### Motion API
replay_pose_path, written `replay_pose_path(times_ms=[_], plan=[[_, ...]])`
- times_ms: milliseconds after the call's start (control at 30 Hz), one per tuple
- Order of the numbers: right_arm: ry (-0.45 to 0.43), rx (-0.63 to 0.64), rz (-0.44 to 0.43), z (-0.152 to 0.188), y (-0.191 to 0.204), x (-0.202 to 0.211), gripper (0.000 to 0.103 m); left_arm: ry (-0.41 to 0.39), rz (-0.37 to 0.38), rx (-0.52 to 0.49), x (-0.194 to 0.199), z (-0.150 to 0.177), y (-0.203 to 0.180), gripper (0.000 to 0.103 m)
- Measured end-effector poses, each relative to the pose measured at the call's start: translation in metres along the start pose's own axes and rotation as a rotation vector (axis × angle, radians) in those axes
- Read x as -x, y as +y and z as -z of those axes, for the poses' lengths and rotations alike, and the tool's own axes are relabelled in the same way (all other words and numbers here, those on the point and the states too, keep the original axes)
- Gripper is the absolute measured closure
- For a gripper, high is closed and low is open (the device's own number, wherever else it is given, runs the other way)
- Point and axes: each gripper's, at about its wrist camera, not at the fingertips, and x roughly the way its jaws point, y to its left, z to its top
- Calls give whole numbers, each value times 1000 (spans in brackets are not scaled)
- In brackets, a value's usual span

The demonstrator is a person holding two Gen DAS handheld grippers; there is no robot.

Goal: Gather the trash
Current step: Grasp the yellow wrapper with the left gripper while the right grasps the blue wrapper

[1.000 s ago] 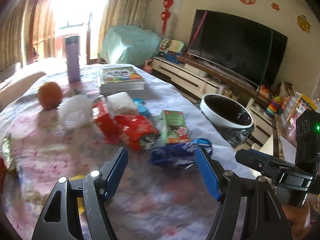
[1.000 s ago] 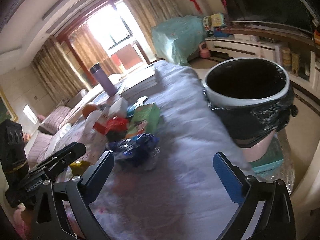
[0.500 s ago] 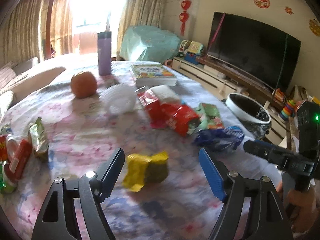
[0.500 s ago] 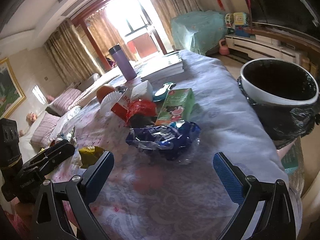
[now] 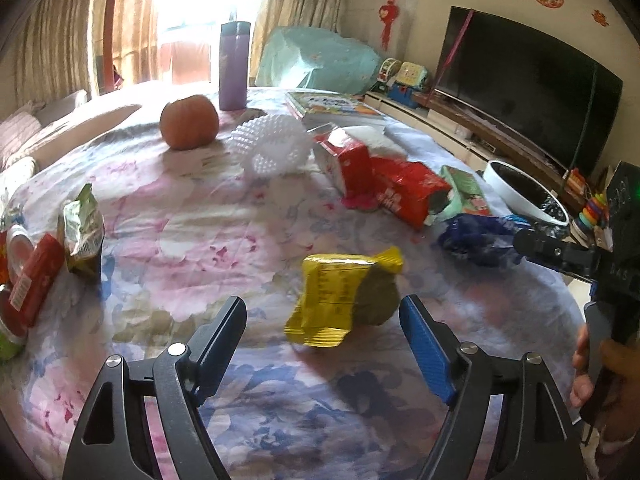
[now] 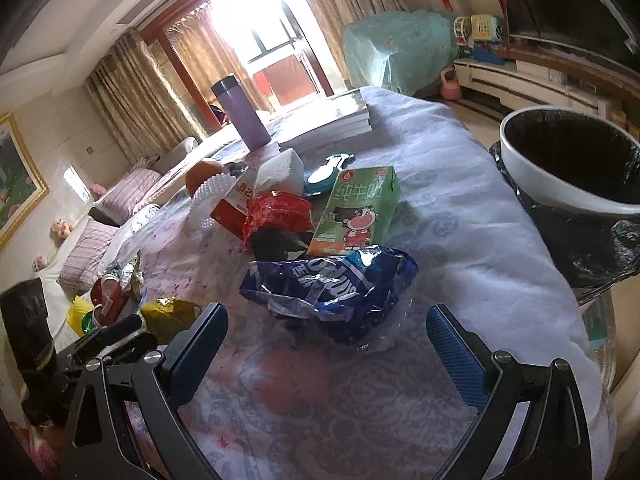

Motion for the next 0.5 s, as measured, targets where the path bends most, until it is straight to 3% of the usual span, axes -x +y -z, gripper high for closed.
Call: replay_pose_path(times_ms=[100,200,233,267,300,333,400,500], plan=[[7,-11,1,-1,-1,-6,3,-3,8,11,-7,-2,3,31],[9,-18,17,-3,-3,-10,4,9,28,12,-17,-4,5,56],[9,-20,17,-3,-4,-11,4,21,34,11,-21,-5,5,70],[12,-20,17,-3,-4,-12,11,35,43,8,-26,-5,5,74],[16,-17,22,-3,-4,-13,26,38,39,5,-28,-5,4,74],[19,-15,26,-2,-4,-13,36,34,39,-2,-29,-5,2,75],[5,-10,14,-1,-5,-9,49,28,52,-14,-29,-6,-2,75],[-10,12,15,0,-4,-1,58,18,70,-27,-26,-7,-9,76]])
